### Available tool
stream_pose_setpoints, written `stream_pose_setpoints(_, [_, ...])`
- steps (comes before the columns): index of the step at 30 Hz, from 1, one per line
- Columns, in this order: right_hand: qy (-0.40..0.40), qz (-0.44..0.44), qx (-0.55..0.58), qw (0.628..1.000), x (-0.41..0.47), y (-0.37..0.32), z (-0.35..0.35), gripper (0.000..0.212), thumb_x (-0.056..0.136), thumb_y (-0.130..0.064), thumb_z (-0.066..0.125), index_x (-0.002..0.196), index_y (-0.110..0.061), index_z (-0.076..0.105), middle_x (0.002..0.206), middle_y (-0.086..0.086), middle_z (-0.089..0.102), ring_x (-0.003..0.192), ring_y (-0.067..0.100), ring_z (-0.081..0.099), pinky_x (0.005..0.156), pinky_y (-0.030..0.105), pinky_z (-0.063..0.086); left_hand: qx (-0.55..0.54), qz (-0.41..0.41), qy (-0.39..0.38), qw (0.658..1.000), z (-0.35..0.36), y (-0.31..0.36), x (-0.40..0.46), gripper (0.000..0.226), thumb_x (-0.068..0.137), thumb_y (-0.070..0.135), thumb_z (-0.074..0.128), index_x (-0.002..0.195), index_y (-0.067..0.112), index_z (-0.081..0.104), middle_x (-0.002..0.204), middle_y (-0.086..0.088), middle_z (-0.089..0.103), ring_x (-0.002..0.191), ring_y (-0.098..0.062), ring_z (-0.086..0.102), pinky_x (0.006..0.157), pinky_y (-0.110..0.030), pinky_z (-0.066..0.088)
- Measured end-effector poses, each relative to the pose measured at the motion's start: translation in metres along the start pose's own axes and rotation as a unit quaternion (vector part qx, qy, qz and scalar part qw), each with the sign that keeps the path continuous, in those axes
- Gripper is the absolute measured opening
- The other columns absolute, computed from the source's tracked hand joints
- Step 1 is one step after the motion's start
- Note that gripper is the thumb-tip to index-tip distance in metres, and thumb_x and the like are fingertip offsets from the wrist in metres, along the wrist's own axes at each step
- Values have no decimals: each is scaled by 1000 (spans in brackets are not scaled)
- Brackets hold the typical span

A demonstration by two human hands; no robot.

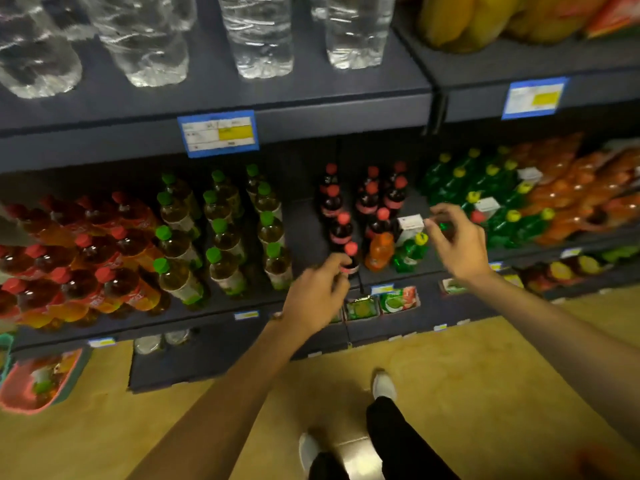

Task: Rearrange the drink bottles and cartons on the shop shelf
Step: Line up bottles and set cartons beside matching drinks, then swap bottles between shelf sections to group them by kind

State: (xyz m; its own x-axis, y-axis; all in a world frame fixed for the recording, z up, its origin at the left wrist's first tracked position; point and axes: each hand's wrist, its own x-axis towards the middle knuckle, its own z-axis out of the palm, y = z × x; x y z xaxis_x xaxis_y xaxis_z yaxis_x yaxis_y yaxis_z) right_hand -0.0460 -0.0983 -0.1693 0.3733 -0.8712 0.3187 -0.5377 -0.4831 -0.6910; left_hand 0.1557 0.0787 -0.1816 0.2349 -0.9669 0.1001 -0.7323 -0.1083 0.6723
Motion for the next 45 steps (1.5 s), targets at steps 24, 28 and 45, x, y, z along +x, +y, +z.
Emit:
stream_pose_setpoints(24, [-160, -9, 46, 986, 38, 166, -75, 23, 90, -16, 63, 111, -10, 62, 88, -6, 65, 65, 17, 60, 67, 35, 52, 61, -171, -43, 982, 165, 87, 117, 26, 89, 17, 50, 115, 17, 54, 103, -10, 61, 90, -32, 61, 70, -40, 50])
stream_pose_setpoints(28, [-144, 1, 55, 988, 49, 168, -79, 22, 89, -15, 64, 110, -8, 63, 87, -5, 65, 69, 21, 62, 69, 32, 50, 101, -166, -87, 977, 174, 89, 152, 43, 91, 18, 49, 134, 19, 45, 128, -10, 50, 109, -35, 55, 82, -45, 51])
stream_pose_setpoints(45, [-94, 91, 18, 991, 30, 192, -125, 11, 93, -21, 59, 103, -17, 61, 93, -4, 65, 49, 24, 53, 53, 39, 45, 241, -128, -216, 937, 222, 59, 207, 46, 93, 3, 46, 138, 12, 36, 136, -21, 40, 118, -40, 50, 96, -46, 43])
